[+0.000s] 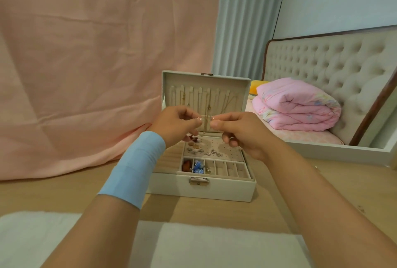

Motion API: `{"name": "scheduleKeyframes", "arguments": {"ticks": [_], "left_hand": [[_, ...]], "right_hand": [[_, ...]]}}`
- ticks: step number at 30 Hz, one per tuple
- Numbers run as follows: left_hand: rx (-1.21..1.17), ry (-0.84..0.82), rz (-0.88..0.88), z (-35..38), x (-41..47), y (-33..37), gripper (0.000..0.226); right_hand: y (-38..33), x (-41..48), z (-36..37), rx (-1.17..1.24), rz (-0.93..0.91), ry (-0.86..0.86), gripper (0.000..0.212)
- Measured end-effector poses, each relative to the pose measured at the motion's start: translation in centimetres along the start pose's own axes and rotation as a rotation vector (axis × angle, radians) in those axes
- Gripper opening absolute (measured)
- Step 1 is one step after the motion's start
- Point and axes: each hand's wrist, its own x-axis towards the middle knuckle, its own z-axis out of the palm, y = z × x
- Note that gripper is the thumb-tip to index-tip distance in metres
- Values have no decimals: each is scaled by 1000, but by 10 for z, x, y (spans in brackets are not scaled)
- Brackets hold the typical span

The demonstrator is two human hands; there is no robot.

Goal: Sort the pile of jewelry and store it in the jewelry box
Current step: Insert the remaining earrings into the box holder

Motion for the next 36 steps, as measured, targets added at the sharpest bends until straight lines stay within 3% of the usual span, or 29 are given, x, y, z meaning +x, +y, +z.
{"name": "scheduleKeyframes", "arguments": {"ticks": [4,9,20,27,32,36], "left_hand": [[-48,27,3,-1,0,-5,2],[-95,16,37,2,2,-11,12],[-71,18,48,9,4,-12,7],[34,21,18,7,11,-8,11],[190,14,53,4,21,-8,16],[179,-56,43,7,19,-9,13]], "right_hand": [[-5,16,11,28,61,-93,12],[4,29,16,67,96,-164,22],[9,30,17,51,68,-139,32],[3,24,10,-180,-43,-20,26],[8,26,8,-173,-238,-24,29],[13,27,5,-205,-257,18,23]]}}
